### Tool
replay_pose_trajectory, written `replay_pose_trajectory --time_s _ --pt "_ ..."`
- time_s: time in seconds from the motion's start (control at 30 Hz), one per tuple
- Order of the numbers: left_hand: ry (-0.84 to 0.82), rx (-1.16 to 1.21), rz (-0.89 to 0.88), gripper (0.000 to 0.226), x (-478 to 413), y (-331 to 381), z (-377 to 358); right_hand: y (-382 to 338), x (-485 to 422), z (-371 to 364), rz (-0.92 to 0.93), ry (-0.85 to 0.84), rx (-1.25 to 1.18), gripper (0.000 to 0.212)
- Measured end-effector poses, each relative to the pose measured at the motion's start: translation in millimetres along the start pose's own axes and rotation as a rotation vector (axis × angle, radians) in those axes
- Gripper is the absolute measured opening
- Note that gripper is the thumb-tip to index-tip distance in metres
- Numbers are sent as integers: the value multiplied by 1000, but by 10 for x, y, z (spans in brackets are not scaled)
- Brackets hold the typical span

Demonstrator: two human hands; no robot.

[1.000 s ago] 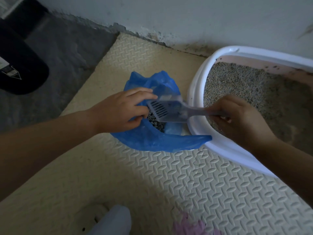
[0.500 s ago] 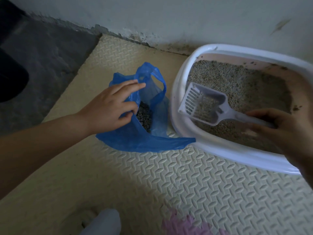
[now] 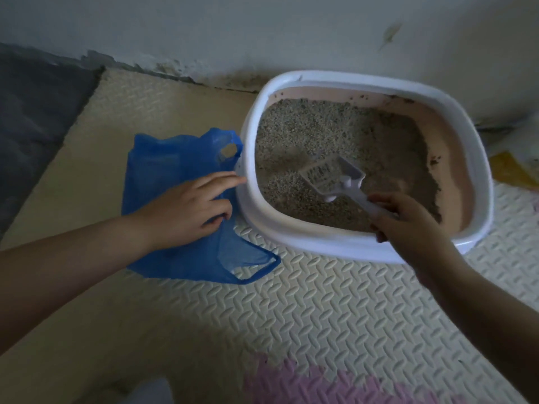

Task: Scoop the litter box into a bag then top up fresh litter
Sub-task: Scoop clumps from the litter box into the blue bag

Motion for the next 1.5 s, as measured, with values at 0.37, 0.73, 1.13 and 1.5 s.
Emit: replay_pose_trajectory --time_s 0.37,0.73,1.13,1.5 --pt "9 -27 -53 28 -160 108 -119 183 479 -304 44 59 -37 41" --pt "10 -8 -42 27 -161 137 -156 245 592 -249 255 79 197 45" --pt "10 -45 -72 29 -160 115 -160 109 612 -302 398 97 302 56" --pt "75 -169 -6 39 -20 -36 94 -452 1018 -724 781 -146 404 46"
Point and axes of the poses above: each hand's wrist, its own x-axis away from the middle knuckle, its own z-axis out of the back of the hand, y = z × x, the point moved 4 cm from there along -x, towards the middle knuckle, and after that the axes turned 5 degrees about -z, right-handed, at the moved point
